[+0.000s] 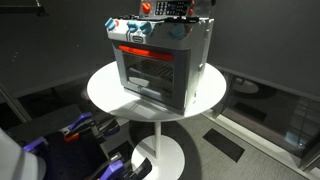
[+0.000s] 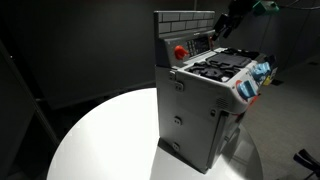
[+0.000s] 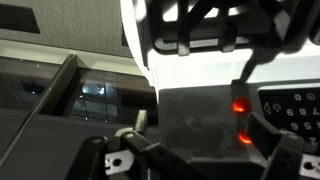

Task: Press the orange button on the stove

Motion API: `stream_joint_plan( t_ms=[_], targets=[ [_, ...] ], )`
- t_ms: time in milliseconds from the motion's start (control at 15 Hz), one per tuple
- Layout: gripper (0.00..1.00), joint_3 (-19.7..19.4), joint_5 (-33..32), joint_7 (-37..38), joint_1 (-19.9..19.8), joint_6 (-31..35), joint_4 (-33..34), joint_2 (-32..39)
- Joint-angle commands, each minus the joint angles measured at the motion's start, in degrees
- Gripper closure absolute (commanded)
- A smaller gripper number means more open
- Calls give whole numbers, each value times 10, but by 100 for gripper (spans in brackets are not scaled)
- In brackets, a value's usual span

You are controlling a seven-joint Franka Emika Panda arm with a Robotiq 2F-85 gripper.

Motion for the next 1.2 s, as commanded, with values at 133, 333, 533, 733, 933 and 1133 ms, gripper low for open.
stream_joint_plan(
  t_ms=[133,333,533,733,933,1133],
  targets=[
    [0,3,-3,8,2,12,28,22],
    [0,3,-2,9,1,6,25,16],
    [0,4,11,0,-2,-16,12,-1],
    [0,3,19,-7,-4,-45,-2,-21],
    [0,1,37,-10,-5,-93,-17,-50],
    [0,-5,54,-6,-7,-147,-34,-82]
  ],
)
